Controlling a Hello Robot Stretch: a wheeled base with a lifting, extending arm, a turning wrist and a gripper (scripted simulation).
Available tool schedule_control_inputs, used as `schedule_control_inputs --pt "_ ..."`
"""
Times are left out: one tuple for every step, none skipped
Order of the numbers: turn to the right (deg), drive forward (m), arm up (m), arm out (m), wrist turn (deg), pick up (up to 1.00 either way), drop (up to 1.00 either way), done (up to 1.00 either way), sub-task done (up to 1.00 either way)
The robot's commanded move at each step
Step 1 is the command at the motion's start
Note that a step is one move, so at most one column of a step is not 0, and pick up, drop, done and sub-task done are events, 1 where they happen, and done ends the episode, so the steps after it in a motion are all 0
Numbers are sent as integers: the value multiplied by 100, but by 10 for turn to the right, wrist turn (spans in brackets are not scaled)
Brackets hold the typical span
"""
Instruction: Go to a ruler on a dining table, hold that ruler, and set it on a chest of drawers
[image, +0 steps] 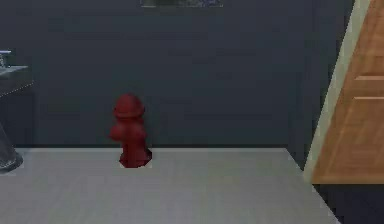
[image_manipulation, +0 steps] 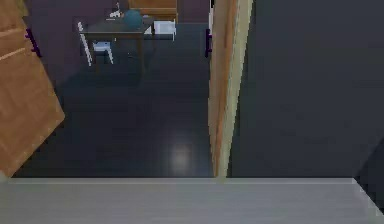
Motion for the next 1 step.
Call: schedule_control_inputs --pt "450 0 0 0 0 0 0 0 0"
